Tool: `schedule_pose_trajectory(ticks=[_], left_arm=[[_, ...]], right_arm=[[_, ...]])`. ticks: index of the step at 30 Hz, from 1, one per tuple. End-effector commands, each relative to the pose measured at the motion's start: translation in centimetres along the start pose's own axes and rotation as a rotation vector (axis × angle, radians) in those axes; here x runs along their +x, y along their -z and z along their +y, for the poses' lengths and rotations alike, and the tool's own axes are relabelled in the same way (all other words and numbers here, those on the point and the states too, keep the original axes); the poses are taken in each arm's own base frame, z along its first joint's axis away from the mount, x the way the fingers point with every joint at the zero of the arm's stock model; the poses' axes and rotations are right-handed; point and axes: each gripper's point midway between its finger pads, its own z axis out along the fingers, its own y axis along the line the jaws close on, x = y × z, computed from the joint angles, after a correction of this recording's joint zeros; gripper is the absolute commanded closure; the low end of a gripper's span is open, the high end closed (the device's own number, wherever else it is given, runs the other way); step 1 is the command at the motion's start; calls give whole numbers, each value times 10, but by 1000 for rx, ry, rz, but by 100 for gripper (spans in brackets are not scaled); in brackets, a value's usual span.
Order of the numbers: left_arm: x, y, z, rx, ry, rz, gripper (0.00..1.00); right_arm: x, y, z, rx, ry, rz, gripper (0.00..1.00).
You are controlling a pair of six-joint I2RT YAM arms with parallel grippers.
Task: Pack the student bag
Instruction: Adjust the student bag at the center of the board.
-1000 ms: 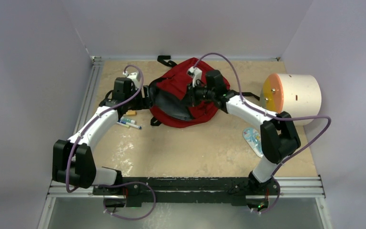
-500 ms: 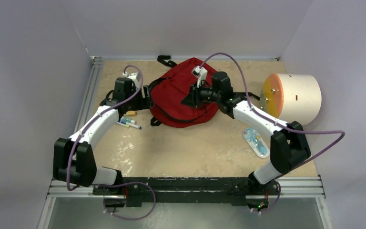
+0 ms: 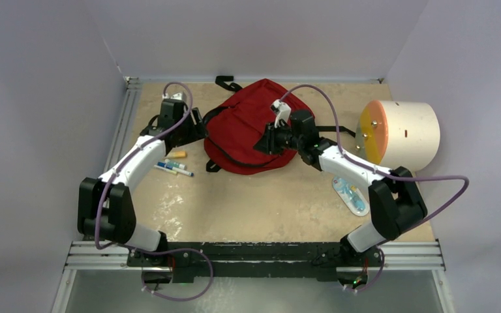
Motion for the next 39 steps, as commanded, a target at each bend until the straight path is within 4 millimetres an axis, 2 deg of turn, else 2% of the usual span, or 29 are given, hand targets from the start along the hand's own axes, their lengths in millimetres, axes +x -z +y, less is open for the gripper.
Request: schedule_pose_trajectory(ticks=[1, 5, 12, 17, 22, 26, 28, 34, 39], left_arm=[[-18, -4, -11, -35, 53, -38, 38], [-6, -12, -13, -49, 56, 2, 47], [11, -15, -12, -49, 55, 32, 55], [14, -17, -11, -48, 57, 40, 70], [17, -19, -14, -35, 57, 51, 81], [21, -17, -18, -14, 56, 67, 90], [21, -13, -21, 7, 56, 66, 100], [17, -2, -35, 88, 41, 48, 100], [17, 4, -43, 131, 32, 52, 100]], right_arm=[[-25, 9, 15, -22, 15, -100, 72], [-24, 9, 14, -19, 11, -95, 72], [-16, 5, 16, -39, 19, -59, 72], [-16, 3, 19, -44, 22, -59, 72], [-10, -7, 22, -51, 25, -32, 72], [-2, -21, 27, -57, 38, 1, 72], [4, -31, 30, -61, 47, 31, 72], [15, -60, 36, -71, 65, 81, 75], [17, -86, 25, -39, 47, 88, 75]])
